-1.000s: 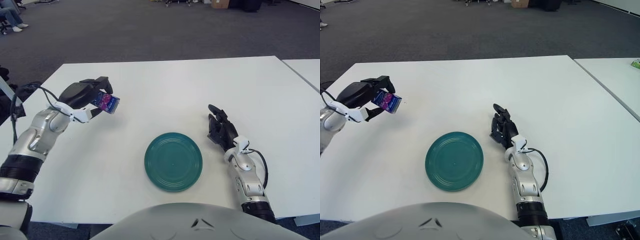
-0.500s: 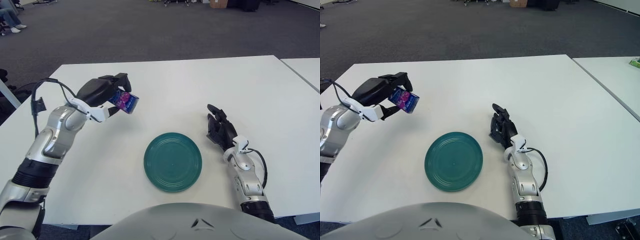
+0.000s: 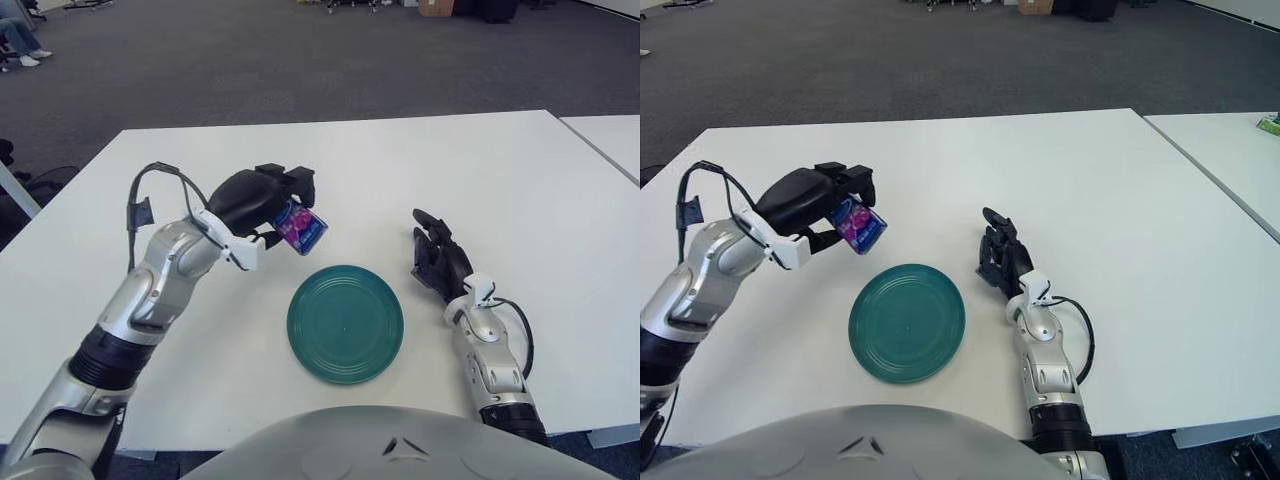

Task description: Put the gum into the plate.

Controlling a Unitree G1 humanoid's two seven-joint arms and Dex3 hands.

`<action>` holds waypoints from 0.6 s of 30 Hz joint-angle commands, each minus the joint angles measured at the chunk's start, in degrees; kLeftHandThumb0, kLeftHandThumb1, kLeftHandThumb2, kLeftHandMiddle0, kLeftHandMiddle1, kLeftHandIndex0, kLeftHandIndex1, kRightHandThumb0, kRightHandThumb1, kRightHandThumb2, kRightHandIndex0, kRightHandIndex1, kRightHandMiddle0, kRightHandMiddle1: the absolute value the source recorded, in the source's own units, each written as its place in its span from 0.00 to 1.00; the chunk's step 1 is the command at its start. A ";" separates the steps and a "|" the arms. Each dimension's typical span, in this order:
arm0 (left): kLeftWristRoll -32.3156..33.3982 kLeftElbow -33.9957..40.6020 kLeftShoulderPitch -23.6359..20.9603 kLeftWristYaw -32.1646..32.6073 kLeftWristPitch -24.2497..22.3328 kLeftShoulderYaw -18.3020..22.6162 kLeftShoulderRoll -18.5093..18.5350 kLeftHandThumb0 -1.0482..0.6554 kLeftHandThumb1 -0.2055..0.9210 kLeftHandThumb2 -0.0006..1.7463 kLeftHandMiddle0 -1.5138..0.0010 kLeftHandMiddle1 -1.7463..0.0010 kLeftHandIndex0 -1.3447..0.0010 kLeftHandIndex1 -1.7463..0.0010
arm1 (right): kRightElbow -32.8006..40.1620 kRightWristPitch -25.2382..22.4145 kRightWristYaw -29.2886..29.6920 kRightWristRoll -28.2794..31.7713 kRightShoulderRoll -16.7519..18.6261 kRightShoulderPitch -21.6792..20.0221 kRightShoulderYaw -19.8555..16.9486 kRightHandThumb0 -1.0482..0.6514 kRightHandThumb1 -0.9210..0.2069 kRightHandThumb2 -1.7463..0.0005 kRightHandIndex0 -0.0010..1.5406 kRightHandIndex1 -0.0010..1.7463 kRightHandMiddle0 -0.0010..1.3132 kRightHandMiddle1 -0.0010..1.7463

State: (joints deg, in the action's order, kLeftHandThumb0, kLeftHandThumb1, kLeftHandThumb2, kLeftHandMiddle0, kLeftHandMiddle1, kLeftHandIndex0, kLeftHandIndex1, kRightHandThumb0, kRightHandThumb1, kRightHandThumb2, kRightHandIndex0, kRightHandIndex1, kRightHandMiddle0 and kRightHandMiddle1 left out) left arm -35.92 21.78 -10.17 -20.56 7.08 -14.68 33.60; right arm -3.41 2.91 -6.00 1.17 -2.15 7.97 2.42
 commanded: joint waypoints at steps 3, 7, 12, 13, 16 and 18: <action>-3.77 3.32 -1.03 -2.82 -0.12 -2.92 -1.41 0.61 0.20 0.94 0.47 0.00 0.53 0.02 | -1.49 -4.01 0.81 -0.37 0.30 2.06 0.26 0.25 0.00 0.44 0.09 0.00 0.00 0.23; -4.86 5.96 -1.67 -7.41 -1.91 -5.12 -2.80 0.61 0.19 0.95 0.46 0.00 0.52 0.02 | -1.21 -4.32 1.51 -0.64 0.48 2.22 0.40 0.25 0.00 0.44 0.09 0.00 0.00 0.24; -1.93 8.82 -2.30 -15.19 -4.55 -6.79 -3.46 0.61 0.18 0.96 0.45 0.00 0.51 0.02 | -0.87 -4.66 2.31 -1.03 0.81 2.53 0.69 0.25 0.00 0.44 0.10 0.00 0.00 0.25; -1.04 9.11 -2.39 -16.74 -4.63 -7.16 -3.31 0.61 0.18 0.96 0.45 0.00 0.51 0.03 | -0.77 -4.69 2.37 -1.03 0.86 2.64 0.74 0.25 0.00 0.44 0.10 0.00 0.00 0.25; -0.24 9.53 -2.18 -18.45 -4.38 -7.41 -3.18 0.61 0.19 0.94 0.45 0.00 0.50 0.05 | -0.53 -4.75 2.46 -0.93 1.00 2.88 0.91 0.25 0.00 0.44 0.11 0.01 0.00 0.26; -0.95 9.71 -1.13 -18.47 -3.58 -8.71 -3.65 0.61 0.19 0.93 0.45 0.00 0.50 0.06 | -0.56 -4.62 2.44 -0.56 1.17 2.99 0.83 0.25 0.00 0.44 0.11 0.01 0.00 0.26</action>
State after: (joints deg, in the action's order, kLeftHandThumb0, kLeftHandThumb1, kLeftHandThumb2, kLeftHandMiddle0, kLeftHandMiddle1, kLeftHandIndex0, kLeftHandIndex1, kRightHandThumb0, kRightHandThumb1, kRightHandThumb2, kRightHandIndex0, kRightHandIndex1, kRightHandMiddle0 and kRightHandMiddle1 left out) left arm -36.55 30.95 -11.30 -37.78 3.27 -22.31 29.88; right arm -2.22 1.69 -3.71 0.60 -1.36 8.69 3.05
